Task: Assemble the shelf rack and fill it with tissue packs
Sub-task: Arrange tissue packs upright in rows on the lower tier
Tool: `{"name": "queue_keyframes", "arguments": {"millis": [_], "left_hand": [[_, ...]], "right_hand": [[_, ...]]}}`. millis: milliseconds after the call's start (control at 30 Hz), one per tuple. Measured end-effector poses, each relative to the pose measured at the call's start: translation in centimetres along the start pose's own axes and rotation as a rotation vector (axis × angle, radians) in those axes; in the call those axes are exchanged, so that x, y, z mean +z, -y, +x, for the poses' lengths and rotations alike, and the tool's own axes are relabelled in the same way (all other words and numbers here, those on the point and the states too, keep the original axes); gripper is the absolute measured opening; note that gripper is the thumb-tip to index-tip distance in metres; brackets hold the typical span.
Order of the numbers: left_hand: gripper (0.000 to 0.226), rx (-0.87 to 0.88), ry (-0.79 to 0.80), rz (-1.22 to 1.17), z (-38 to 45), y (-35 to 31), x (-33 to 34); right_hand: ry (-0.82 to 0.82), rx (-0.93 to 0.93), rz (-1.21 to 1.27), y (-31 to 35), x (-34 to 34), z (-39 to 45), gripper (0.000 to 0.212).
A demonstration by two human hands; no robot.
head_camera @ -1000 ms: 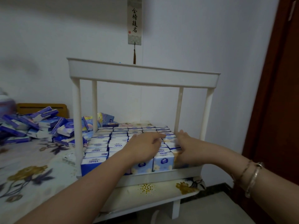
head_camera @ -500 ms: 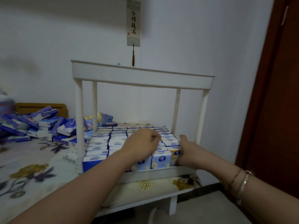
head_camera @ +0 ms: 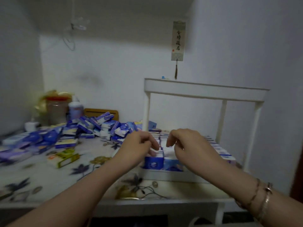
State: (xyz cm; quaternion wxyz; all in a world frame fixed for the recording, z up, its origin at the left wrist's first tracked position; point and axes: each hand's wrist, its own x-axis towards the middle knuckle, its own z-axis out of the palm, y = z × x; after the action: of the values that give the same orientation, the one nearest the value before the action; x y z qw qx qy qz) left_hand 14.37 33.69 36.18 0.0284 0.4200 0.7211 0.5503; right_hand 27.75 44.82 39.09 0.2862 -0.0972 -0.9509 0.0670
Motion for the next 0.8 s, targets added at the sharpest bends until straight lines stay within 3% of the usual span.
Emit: {"name": "queue_keyframes", "arguments": {"millis": [367,467,533,633,733,800], "left_hand": [[0.03,-0.151,-0.291,0.346,-7.3,10.2,-13.5],[0.016,-0.151,-0.423,0.505,-7.7,12.6,-16.4],[0.02,-0.165,-0.49,0.566,-7.4,13.8,-17.8],[0.034,-0.254,-0.488,0.558,-6.2,15.0,-19.2],[0.059,-0.37,-0.356,0.63,-5.1,16.4,-19.8],[0.064,-0.372,-0.309,0.603,-4.5,17.1,-19.9]], "right_hand": [[0.181,-0.169,0.25,10.3,11.6,5.2,0.024],[0.192,-0.161,0.288,12.4,14.8,7.3,0.023],[0.212,-0.133,0.329,13.3,16.8,9.0,0.027],[0.236,-0.11,0.375,14.3,19.0,11.2,0.029],[0.262,-0.077,0.406,15.3,20.8,12.9,0.03],[0.304,-0.026,0.487,16.0,21.5,13.8,0.026]]}}
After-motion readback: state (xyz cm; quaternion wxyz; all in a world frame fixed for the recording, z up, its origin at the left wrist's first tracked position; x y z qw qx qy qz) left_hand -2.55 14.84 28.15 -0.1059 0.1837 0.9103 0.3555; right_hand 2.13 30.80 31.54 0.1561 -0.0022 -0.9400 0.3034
